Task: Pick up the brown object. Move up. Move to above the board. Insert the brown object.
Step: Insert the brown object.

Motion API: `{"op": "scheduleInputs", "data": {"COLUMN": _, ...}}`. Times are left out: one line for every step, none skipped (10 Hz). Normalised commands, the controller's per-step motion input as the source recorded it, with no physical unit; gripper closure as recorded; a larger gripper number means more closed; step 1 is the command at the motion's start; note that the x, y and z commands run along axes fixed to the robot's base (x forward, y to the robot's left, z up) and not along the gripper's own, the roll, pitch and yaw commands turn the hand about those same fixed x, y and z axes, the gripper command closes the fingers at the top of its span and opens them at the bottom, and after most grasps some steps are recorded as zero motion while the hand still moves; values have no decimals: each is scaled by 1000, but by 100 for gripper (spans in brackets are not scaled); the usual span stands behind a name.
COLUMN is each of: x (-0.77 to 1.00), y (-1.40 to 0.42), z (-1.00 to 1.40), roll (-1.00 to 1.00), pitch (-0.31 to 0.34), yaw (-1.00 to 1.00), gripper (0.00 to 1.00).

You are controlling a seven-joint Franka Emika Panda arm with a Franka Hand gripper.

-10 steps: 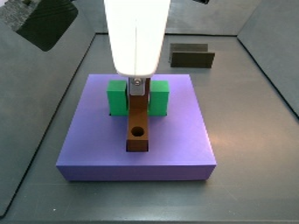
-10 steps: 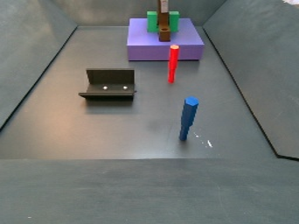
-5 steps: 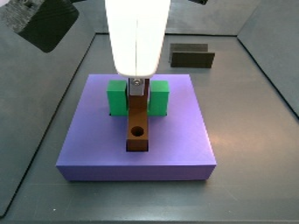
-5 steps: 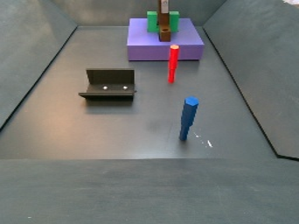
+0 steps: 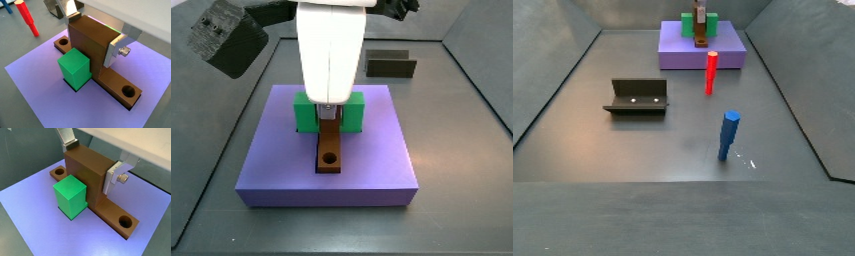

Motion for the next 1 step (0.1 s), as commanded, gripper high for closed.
{"op": "scheduleInputs", "data": {"x": 0, "y": 0, "z": 0, "roll": 0, "pitch": 0, "yaw": 0, "gripper": 100}}
